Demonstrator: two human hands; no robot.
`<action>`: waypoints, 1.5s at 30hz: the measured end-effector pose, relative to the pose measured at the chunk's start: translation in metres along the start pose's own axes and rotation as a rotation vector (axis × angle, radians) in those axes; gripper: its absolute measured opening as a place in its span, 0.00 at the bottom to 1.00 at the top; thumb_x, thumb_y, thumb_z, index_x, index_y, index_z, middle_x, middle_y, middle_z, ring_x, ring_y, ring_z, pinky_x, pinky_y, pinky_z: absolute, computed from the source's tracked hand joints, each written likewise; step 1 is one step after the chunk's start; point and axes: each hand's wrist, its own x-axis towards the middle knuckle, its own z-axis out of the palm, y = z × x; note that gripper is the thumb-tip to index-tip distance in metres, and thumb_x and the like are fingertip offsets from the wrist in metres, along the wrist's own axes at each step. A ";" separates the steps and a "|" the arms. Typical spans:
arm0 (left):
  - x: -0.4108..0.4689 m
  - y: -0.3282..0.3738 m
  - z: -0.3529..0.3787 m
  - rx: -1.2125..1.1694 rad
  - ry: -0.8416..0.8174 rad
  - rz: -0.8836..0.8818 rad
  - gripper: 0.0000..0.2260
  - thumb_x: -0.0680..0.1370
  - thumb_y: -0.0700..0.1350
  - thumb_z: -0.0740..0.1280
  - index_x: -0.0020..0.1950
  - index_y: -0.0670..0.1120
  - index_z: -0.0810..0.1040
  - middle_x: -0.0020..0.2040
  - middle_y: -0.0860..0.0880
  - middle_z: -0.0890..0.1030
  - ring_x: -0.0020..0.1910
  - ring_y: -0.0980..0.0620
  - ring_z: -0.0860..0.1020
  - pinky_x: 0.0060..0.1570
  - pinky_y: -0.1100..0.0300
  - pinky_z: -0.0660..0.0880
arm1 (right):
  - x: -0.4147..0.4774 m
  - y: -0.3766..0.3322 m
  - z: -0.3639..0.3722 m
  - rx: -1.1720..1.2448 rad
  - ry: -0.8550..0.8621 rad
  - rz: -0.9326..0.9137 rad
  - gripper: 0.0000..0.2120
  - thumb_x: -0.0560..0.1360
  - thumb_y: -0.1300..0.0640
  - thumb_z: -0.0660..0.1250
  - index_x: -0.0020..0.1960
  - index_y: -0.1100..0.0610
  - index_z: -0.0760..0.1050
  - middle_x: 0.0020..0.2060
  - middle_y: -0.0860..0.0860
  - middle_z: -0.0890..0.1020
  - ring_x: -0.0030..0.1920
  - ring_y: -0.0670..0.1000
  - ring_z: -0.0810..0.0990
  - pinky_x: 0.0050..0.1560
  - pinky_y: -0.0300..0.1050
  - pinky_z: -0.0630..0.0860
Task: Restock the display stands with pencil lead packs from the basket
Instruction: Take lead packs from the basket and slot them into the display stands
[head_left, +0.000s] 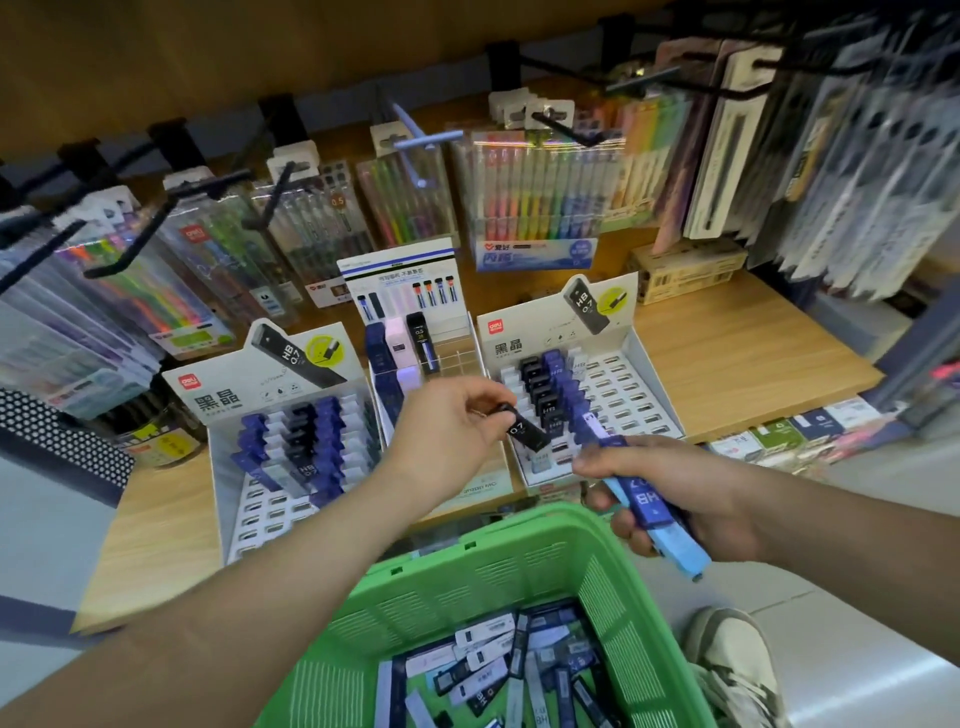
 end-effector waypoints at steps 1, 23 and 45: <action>0.004 0.001 0.009 0.039 0.012 0.025 0.07 0.75 0.41 0.72 0.47 0.54 0.82 0.40 0.57 0.82 0.36 0.61 0.79 0.41 0.72 0.75 | -0.002 0.001 -0.004 0.005 0.012 -0.004 0.13 0.70 0.53 0.75 0.47 0.57 0.74 0.30 0.52 0.76 0.24 0.48 0.72 0.23 0.38 0.70; 0.043 -0.003 0.066 0.487 0.007 0.225 0.06 0.74 0.44 0.72 0.50 0.49 0.84 0.46 0.51 0.85 0.43 0.52 0.80 0.46 0.64 0.71 | -0.016 -0.006 -0.035 0.156 0.193 -0.157 0.24 0.66 0.42 0.74 0.52 0.58 0.75 0.26 0.51 0.76 0.25 0.49 0.74 0.24 0.40 0.72; -0.047 0.065 0.072 -0.545 -0.201 -0.088 0.20 0.71 0.38 0.75 0.52 0.61 0.76 0.38 0.48 0.73 0.30 0.52 0.82 0.32 0.61 0.76 | -0.014 -0.004 -0.015 0.043 0.213 -0.209 0.25 0.73 0.35 0.67 0.51 0.58 0.77 0.26 0.51 0.80 0.22 0.50 0.77 0.23 0.40 0.73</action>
